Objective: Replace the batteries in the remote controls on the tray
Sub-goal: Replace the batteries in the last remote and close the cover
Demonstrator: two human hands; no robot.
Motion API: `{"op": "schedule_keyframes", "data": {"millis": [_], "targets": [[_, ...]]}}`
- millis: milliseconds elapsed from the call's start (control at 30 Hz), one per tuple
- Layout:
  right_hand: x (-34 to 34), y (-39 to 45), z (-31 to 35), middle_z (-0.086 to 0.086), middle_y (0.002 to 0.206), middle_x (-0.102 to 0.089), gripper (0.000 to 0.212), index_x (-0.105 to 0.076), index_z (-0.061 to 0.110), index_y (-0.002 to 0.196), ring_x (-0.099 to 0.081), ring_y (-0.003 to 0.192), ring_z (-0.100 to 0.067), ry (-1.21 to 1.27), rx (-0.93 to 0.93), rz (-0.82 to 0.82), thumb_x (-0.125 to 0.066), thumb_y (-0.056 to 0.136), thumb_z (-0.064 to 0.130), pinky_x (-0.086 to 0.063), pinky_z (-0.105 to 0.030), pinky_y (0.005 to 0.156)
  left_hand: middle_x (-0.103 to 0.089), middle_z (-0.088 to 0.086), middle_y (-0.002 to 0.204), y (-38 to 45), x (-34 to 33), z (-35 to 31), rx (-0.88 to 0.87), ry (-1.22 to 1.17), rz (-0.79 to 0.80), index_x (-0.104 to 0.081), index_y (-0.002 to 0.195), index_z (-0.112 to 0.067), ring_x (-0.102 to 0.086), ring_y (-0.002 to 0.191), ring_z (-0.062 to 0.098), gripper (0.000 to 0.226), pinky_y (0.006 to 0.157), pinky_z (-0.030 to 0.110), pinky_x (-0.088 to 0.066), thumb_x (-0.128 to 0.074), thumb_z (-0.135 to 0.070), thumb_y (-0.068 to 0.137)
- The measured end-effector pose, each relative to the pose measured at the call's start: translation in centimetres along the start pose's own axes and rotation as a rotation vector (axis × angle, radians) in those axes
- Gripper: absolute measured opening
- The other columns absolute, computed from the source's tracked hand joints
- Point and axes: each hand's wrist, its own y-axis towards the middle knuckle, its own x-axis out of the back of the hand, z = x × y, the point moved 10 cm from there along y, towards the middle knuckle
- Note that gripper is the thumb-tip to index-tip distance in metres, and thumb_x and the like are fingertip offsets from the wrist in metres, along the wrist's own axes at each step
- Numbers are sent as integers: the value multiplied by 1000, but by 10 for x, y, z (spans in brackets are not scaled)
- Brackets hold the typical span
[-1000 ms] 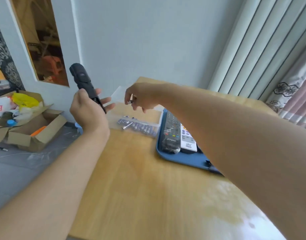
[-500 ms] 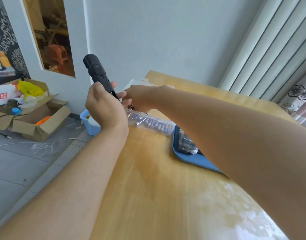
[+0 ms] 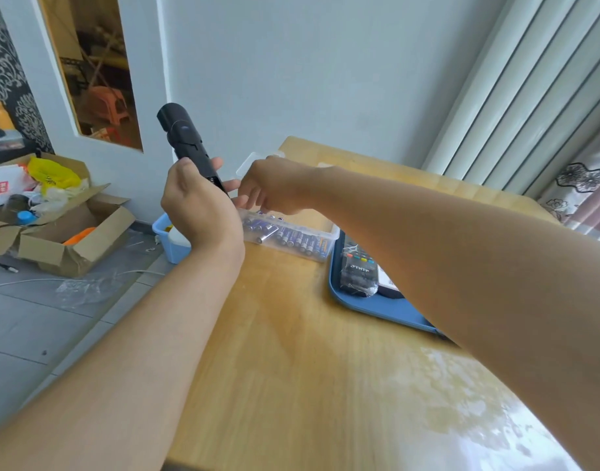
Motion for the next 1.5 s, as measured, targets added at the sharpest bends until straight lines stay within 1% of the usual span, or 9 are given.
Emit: {"op": "schedule_keyframes", "data": {"millis": [133, 267, 500, 800, 900, 1033, 1167, 1333, 1500], "targets": [[29, -27, -22, 6, 105, -71, 52, -74, 26, 105, -70, 87, -11, 25, -41, -104, -45, 84, -12, -57, -31, 84, -77, 2, 99, -8, -4, 0, -26, 31, 44, -66, 104, -15, -66, 63, 22, 30, 45, 27, -48, -36, -20, 102], [68, -86, -69, 11, 85, -67, 37, -77, 27, 99, -66, 87, -13, -27, -135, -233, -57, 86, -2, -51, -26, 79, -76, -3, 95, -34, -19, -11, -146, 128, 151, -61, 86, -25, -64, 62, 25, 29, 42, 27, -46, -37, -23, 103], [91, -256, -205, 10, 90, -66, 28, -76, 31, 97, -57, 90, -14, -66, -537, -356, -55, 93, 13, -42, -24, 76, -75, 4, 93, -147, -108, 11, -90, 197, 553, -63, 86, -24, -60, 54, 21, 30, 38, 26, -42, -40, -23, 106], [36, -452, -304, 5, 103, -73, 19, -78, 26, 98, -67, 97, -20, -73, -902, -231, -64, 91, 15, -55, -37, 91, -75, 7, 102, -339, -195, 106, 312, 241, 1038, -66, 101, -17, -67, 59, 16, 25, 42, 28, -49, -44, -26, 108], [18, -480, -322, 0, 99, -74, 16, -77, 21, 100, -68, 90, -20, -37, -1014, -101, -66, 90, 14, -57, -33, 81, -73, 6, 99, -369, -205, 120, 408, 225, 1126, -66, 107, -17, -70, 63, 17, 24, 47, 30, -56, -43, -23, 109], [-34, -490, -328, 11, 74, -71, 21, -76, 21, 107, -69, 74, -12, 42, -1036, 231, -69, 88, 25, -56, -25, 77, -74, 8, 106, -382, -201, 135, 522, 182, 1209, -66, 117, -13, -74, 84, 27, 24, 75, 40, -64, -44, -20, 109], [-65, -488, -332, 1, 101, -63, 24, -67, 13, 113, -63, 75, -14, 213, -1089, 302, -58, 93, 20, -52, -19, 61, -75, 11, 110, -382, -193, 139, 582, 207, 1287, -66, 120, -10, -74, 92, 31, 26, 83, 42, -63, -44, -20, 109], [-79, -485, -333, -9, 116, -67, 34, -58, 3, 128, -69, 101, -23, 405, -1176, 332, -57, 95, 12, -57, -37, 95, -74, 13, 111, -374, -191, 135, 599, 193, 1264, -65, 122, -6, -73, 92, 30, 28, 83, 42, -63, -44, -20, 109], [-75, -481, -331, -15, 122, -63, 37, -50, -1, 132, -68, 108, -29, 342, -1233, 265, -49, 97, 9, -55, -41, 99, -75, 12, 107, -369, -190, 138, 608, 181, 1227, -64, 123, -4, -73, 90, 30, 28, 82, 41, -63, -45, -20, 109]]}}
